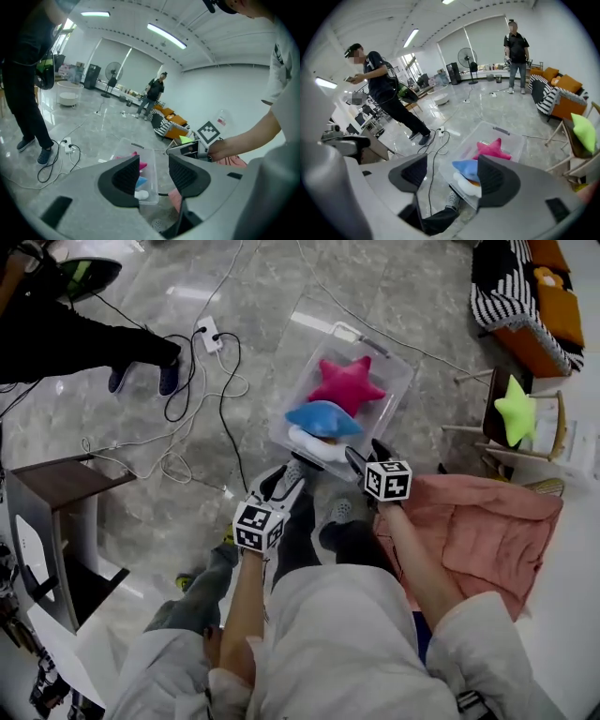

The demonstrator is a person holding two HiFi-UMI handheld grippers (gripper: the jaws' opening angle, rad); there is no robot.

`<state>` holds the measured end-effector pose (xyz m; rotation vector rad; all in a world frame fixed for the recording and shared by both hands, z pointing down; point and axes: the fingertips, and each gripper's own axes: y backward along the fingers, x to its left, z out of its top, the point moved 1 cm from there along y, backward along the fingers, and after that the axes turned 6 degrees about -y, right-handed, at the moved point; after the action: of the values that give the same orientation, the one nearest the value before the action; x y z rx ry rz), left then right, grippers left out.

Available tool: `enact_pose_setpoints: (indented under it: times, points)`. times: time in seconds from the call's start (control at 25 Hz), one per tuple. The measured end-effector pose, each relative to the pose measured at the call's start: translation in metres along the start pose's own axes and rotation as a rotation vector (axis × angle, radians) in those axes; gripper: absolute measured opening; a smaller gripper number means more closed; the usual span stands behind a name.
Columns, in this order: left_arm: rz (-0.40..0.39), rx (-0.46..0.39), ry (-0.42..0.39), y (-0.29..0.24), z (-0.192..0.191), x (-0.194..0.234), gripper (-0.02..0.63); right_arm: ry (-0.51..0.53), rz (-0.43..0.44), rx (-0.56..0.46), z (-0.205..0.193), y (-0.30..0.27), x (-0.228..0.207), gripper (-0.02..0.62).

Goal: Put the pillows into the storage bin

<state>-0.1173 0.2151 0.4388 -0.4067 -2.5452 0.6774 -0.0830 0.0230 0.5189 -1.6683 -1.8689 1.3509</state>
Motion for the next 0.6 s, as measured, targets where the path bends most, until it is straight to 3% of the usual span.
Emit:
enact_pose_setpoints:
  times: [0.16,0.32,0.6]
  points:
    - [-0.001,0.008,-0.016,0.008,-0.01,-0.025,0.193,0.053,0.057,-0.013,-0.033,0.052,0.045,0.331]
    - [0.003,0.006,-0.01,0.015,-0.015,-0.071,0.193,0.094,0.075,-0.048,-0.067,0.115,0.053,0.331]
    - [0.008,-0.007,-0.085,0.048,-0.025,-0.158,0.193,0.002,0.114,-0.164,-0.125,0.2,0.046,0.331]
